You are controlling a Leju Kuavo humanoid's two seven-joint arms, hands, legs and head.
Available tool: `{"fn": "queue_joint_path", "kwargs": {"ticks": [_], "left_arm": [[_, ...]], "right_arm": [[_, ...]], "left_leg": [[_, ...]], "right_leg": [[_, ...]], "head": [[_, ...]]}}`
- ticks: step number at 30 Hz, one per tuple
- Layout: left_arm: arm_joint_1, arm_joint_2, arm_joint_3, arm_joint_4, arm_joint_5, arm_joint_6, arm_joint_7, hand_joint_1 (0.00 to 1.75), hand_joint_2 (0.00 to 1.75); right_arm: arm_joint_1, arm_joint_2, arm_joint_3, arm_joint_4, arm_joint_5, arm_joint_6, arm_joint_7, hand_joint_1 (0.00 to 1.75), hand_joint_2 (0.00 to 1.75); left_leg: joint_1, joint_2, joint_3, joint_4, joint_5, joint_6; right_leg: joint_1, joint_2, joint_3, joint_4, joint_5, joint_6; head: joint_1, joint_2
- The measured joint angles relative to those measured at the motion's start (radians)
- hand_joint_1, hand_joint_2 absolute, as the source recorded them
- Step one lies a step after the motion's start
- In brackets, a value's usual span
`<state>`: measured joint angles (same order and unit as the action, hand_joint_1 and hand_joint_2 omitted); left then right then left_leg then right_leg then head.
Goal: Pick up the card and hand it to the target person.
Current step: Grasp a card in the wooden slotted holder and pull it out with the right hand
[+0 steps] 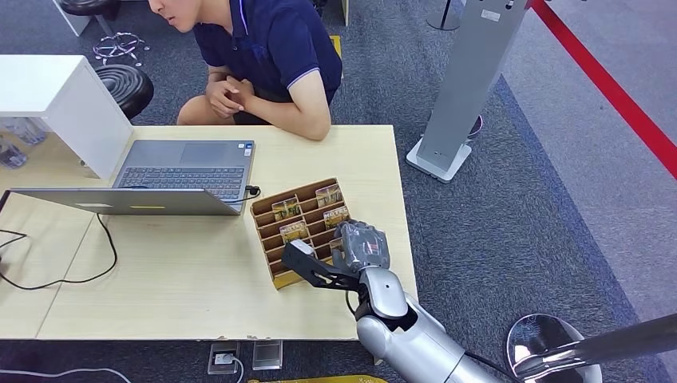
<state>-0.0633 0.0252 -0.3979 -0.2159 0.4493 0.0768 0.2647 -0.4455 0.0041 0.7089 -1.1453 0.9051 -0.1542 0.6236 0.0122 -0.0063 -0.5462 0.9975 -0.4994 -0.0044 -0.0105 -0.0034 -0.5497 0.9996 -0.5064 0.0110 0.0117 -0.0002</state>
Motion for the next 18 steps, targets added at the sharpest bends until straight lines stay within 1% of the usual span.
{"fn": "queue_joint_path", "kwargs": {"ticks": [2,5,6,10,12,13,17,18], "left_arm": [[0.000,0.000,0.000,0.000,0.001,0.003,0.000,0.00,0.00],[0.000,0.000,0.000,0.000,0.005,0.006,0.000,0.00,0.00],[0.000,0.000,0.000,0.000,0.007,0.007,0.000,0.00,0.00],[0.000,0.000,-0.001,0.000,0.008,0.006,0.000,0.00,0.00],[0.000,0.000,-0.002,0.000,0.009,0.005,0.000,0.00,0.00],[0.000,0.000,-0.003,0.000,0.009,0.004,0.000,0.00,0.00],[0.000,0.000,-0.008,0.000,0.010,-0.002,0.000,0.00,0.00],[0.000,0.000,-0.008,0.000,0.011,-0.002,0.000,0.00,0.00]], "right_arm": [[0.000,0.000,0.000,0.000,-0.002,0.000,-0.002,1.11,1.75],[0.000,0.000,0.001,0.000,-0.008,0.000,-0.005,1.31,1.75],[0.000,0.000,0.001,0.001,-0.010,-0.001,-0.006,1.35,1.75],[-0.003,0.000,0.001,0.001,-0.011,-0.001,-0.008,1.39,1.75],[-0.006,0.001,0.001,0.001,-0.011,-0.001,-0.008,1.44,1.75],[-0.006,0.001,0.001,0.002,-0.012,-0.001,-0.008,1.47,1.75],[-0.007,0.002,0.001,0.002,-0.013,-0.001,-0.009,1.73,1.75],[-0.007,0.002,0.001,0.002,-0.013,-0.001,-0.009,1.75,1.75]], "left_leg": [[0.000,0.000,0.000,0.000,0.000,0.000],[0.000,0.000,0.000,0.000,0.000,0.000],[0.000,0.000,0.000,0.000,0.000,0.000],[0.000,0.000,0.000,0.000,0.000,0.000],[0.000,0.000,0.000,0.000,0.000,0.000],[0.000,0.000,0.000,0.000,0.000,0.000],[0.000,0.000,0.000,0.000,0.000,0.000],[0.000,0.000,0.000,0.000,0.000,0.000]], "right_leg": [[0.000,0.000,0.000,0.000,0.000,0.000],[0.000,0.000,0.000,0.000,0.000,0.000],[0.000,0.000,0.000,0.000,0.000,0.000],[0.000,0.000,0.000,0.000,0.000,0.000],[0.000,0.000,0.000,0.000,0.000,0.000],[0.000,0.000,0.000,0.000,0.000,0.000],[0.000,0.000,0.000,0.000,0.000,0.000],[0.000,0.000,0.000,0.000,0.000,0.000]], "head": [[0.000,0.000],[0.000,0.000],[0.000,0.000],[0.000,0.000],[0.000,0.000],[0.000,0.000],[0.000,0.000],[0.000,0.000]]}}
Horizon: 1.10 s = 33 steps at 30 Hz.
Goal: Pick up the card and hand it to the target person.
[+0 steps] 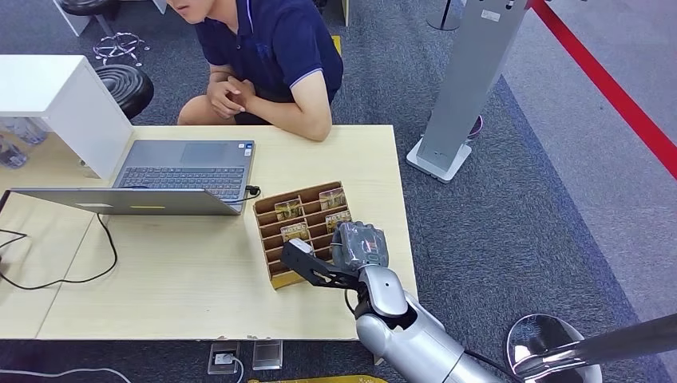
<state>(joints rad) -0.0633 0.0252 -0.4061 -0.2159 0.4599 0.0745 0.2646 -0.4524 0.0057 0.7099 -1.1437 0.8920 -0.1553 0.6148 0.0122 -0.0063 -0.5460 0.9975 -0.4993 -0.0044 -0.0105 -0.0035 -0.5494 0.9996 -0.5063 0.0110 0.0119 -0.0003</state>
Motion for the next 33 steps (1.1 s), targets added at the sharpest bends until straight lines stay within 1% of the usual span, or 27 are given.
{"fn": "queue_joint_path", "kwargs": {"ticks": [8,19,24,33], "left_arm": [[0.000,0.002,-0.007,0.000,0.002,-0.012,-0.007,0.00,0.00],[0.000,0.008,-0.016,0.000,0.026,-0.002,-0.027,0.00,0.00],[0.000,0.008,-0.017,0.000,0.036,-0.002,-0.031,0.00,0.00],[0.001,0.015,-0.039,0.000,0.037,-0.010,-0.046,0.00,0.00]], "right_arm": [[0.000,0.000,0.002,0.000,-0.005,0.002,-0.003,1.75,1.75],[0.000,-0.001,0.002,-0.018,0.000,-0.014,-0.025,1.75,1.75],[-0.005,-0.010,0.000,-0.095,0.018,-0.020,-0.031,1.75,1.75],[-0.075,-0.061,-0.003,-0.358,0.018,-0.024,-0.040,1.75,1.75]], "left_leg": [[0.000,0.000,0.000,0.000,0.000,0.000],[0.000,0.000,0.000,0.000,0.000,0.000],[0.000,0.000,0.000,0.000,0.000,0.000],[0.000,0.000,0.000,0.000,0.001,0.000]], "right_leg": [[0.000,0.000,0.000,0.000,0.000,0.000],[0.000,0.000,0.000,0.000,0.000,0.000],[0.000,0.000,0.000,0.000,0.000,0.000],[0.000,0.000,0.000,0.000,0.001,-0.001]], "head": [[0.000,0.000],[0.000,0.000],[0.000,0.000],[0.000,0.000]]}}
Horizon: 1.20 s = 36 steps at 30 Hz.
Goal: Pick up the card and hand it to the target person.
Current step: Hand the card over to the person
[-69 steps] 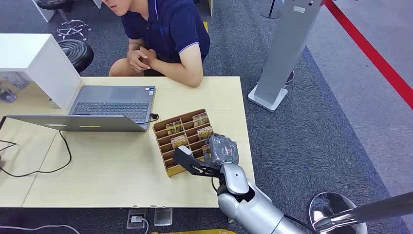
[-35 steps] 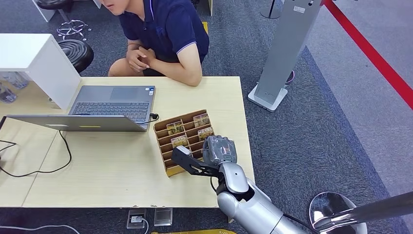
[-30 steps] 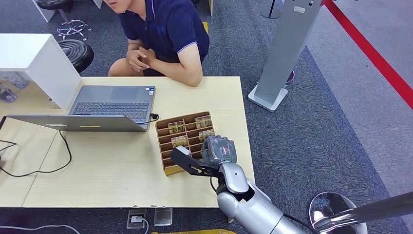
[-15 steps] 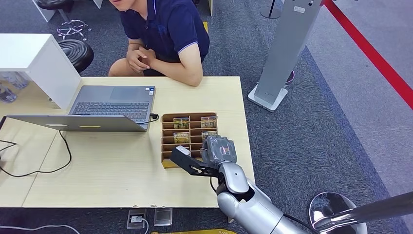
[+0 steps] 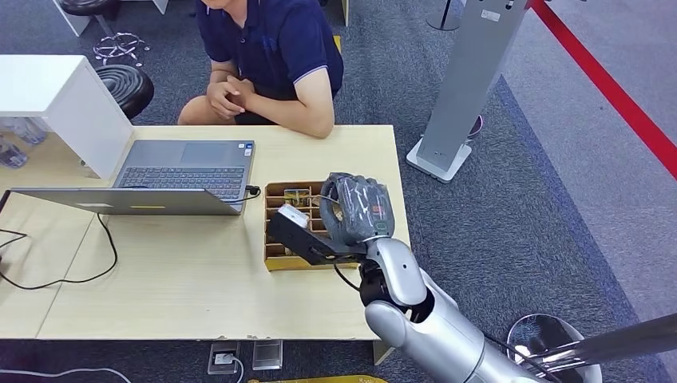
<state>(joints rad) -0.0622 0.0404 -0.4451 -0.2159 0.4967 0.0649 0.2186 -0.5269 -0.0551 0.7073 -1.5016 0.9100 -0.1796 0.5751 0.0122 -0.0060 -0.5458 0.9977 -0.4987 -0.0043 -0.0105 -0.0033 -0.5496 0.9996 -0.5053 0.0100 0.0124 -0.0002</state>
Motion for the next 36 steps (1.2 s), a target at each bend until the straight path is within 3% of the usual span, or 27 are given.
{"fn": "queue_joint_path", "kwargs": {"ticks": [8,17,25,36], "left_arm": [[-0.003,0.001,-0.027,0.000,-0.012,-0.004,-0.009,0.00,0.00],[-0.016,0.002,-0.071,0.000,-0.021,-0.008,-0.025,0.00,0.00],[-0.018,0.004,-0.101,0.000,-0.018,-0.008,-0.017,0.00,0.00],[-0.017,0.004,-0.125,0.000,-0.003,-0.001,-0.011,0.00,0.00]], "right_arm": [[-0.141,0.003,0.022,-0.031,-0.009,-0.044,-0.128,1.75,1.75],[-0.301,0.111,0.073,0.361,-0.018,-0.214,-0.306,1.75,1.75],[-0.354,0.188,0.103,0.608,0.001,-0.256,-0.308,1.75,1.75],[-0.383,0.225,0.128,0.740,0.034,-0.261,-0.295,1.75,1.75]], "left_leg": [[0.000,0.000,-0.001,0.000,0.000,-0.001],[0.000,-0.001,-0.002,0.000,0.002,-0.001],[0.000,-0.001,-0.002,0.000,0.002,-0.001],[0.000,-0.001,-0.002,0.000,0.002,-0.001]], "right_leg": [[0.000,0.000,0.000,0.001,0.000,-0.001],[0.000,-0.001,0.000,0.001,0.001,-0.001],[0.000,-0.001,-0.001,0.001,0.001,-0.001],[0.000,-0.001,-0.001,0.001,0.001,-0.001]], "head": [[-0.001,0.000],[-0.001,0.000],[-0.001,0.000],[-0.001,0.000]]}}
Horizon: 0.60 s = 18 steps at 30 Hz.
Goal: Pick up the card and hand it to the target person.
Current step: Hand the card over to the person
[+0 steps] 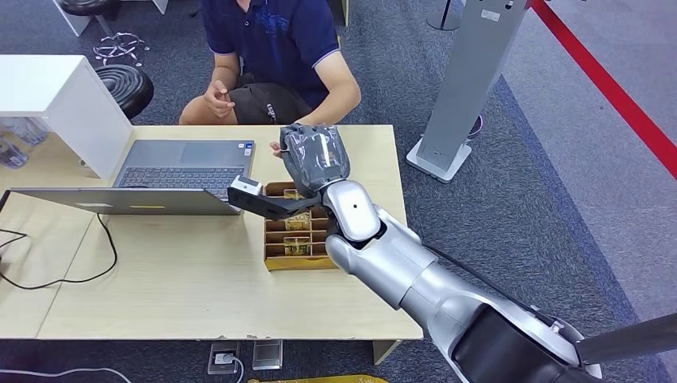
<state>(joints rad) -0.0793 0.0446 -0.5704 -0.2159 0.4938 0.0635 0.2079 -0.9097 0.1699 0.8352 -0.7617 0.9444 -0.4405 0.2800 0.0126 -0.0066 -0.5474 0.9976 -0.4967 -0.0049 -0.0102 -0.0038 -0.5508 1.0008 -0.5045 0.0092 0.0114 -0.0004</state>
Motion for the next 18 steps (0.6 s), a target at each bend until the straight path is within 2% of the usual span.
{"fn": "queue_joint_path", "kwargs": {"ticks": [7,11,18], "left_arm": [[0.000,0.000,-0.003,0.000,0.003,-0.019,-0.006,0.00,0.00],[-0.002,0.000,-0.014,0.000,0.003,-0.020,-0.006,0.00,0.00],[-0.001,0.000,-0.026,0.000,0.009,-0.018,-0.017,0.00,0.00]], "right_arm": [[-0.001,0.000,0.006,0.032,0.002,0.001,0.010,1.75,1.75],[-0.004,0.000,0.007,0.048,0.003,0.003,0.011,0.00,1.75],[-0.009,0.012,0.012,0.070,0.002,0.012,0.000,0.00,1.75]], "left_leg": [[0.000,0.000,0.000,0.000,0.000,0.000],[0.000,0.000,0.000,0.000,0.000,0.000],[0.000,0.000,0.000,0.000,0.000,0.000]], "right_leg": [[0.000,0.000,0.000,0.000,0.000,0.000],[0.000,0.000,0.000,0.000,0.000,0.000],[0.000,0.000,0.000,0.000,0.000,0.000]], "head": [[0.001,0.000],[0.000,0.000],[0.000,0.000]]}}
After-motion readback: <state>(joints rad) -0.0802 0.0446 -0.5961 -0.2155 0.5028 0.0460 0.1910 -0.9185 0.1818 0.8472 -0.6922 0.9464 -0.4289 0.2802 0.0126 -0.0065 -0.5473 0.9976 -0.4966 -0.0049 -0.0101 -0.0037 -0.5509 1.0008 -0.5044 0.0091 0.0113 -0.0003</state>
